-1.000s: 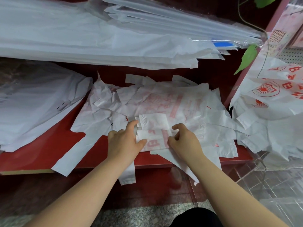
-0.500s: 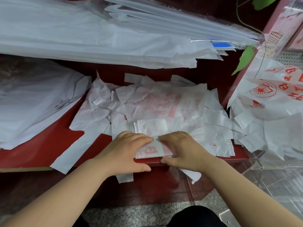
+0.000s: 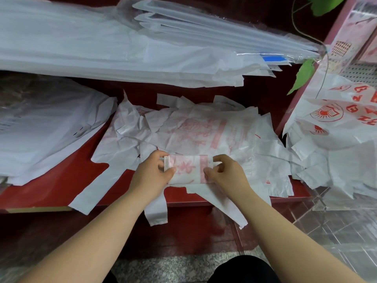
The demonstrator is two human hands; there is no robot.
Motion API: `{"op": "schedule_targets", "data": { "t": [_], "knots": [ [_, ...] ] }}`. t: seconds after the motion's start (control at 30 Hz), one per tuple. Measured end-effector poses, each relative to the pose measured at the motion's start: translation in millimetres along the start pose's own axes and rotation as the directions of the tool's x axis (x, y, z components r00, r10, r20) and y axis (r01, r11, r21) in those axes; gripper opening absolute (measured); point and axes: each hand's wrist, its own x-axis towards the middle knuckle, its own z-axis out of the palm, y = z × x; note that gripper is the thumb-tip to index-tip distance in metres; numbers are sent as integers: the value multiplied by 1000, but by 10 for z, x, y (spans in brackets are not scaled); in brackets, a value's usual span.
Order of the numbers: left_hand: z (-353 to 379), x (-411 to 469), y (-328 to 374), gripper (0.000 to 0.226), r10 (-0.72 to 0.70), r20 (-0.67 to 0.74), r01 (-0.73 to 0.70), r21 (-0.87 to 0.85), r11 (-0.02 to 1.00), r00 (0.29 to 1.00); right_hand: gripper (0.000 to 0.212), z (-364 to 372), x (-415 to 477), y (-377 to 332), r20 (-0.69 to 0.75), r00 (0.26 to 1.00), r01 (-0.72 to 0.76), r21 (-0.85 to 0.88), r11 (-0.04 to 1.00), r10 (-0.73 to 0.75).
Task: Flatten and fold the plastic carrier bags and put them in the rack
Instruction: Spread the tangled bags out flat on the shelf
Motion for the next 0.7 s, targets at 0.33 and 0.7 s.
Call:
{"op": "schedule_targets", "data": {
  "t": [0.33,0.7],
  "knots": [
    [43,-10,-14,64,411,346,-528,392,753,843,47,133,-12,24,-6,942,304,-401,864,-334],
    [-119,159,43,39,414,310,-510,369,778,856,80,-12,112,-67,324,899,414,-409,813,-295]
  ]
}}
